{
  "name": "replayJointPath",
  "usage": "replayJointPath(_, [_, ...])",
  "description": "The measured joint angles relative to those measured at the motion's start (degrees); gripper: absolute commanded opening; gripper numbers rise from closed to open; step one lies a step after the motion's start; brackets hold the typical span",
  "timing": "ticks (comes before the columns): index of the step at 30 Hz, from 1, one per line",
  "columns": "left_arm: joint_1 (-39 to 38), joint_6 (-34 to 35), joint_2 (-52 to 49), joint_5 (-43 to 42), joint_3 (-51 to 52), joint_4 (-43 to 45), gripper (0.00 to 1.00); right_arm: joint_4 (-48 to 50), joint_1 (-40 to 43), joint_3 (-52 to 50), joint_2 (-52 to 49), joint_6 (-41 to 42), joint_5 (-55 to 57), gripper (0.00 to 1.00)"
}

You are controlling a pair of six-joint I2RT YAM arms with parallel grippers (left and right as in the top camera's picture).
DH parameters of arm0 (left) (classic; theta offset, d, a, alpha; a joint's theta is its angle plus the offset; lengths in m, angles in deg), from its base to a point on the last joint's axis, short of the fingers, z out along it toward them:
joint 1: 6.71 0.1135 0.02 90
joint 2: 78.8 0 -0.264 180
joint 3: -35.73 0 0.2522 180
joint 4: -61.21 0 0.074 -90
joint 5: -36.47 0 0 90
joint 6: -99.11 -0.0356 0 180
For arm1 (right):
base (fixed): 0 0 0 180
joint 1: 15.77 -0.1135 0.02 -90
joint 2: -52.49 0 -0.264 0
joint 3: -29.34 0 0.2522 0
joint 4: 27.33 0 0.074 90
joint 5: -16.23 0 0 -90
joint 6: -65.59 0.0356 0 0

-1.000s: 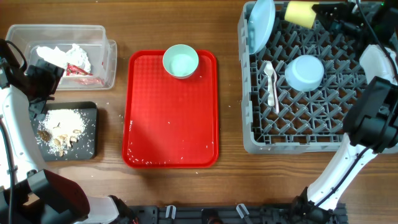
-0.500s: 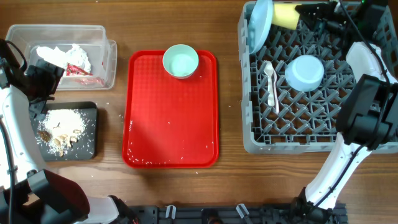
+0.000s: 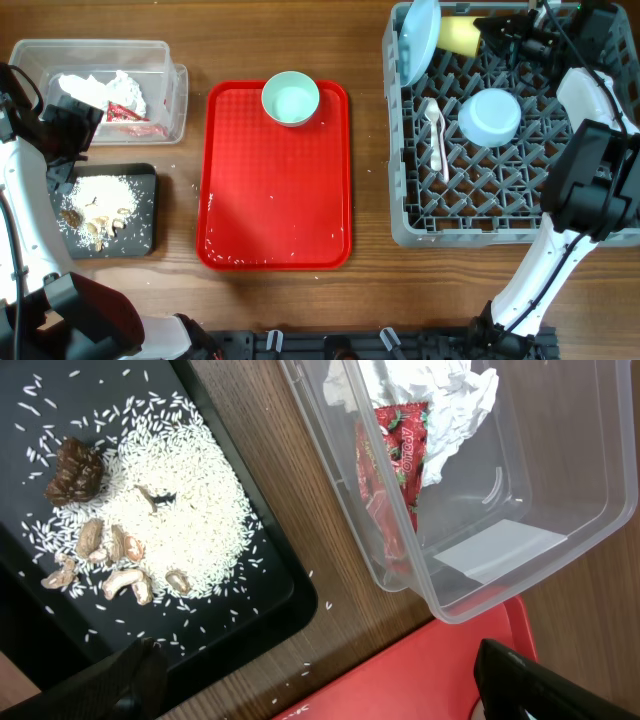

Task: Sort waste into correct bins and load items into the dishwasher rack
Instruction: 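Lower the yellow cup upside down into the rack and adjust it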

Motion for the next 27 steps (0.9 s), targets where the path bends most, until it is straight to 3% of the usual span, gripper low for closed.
replayJointPath(27, [0.0,0.0,0.0,0.0,0.0,-0.02,1.0,6.25,5.99,-0.11,0.0,1.92,0.98,0.04])
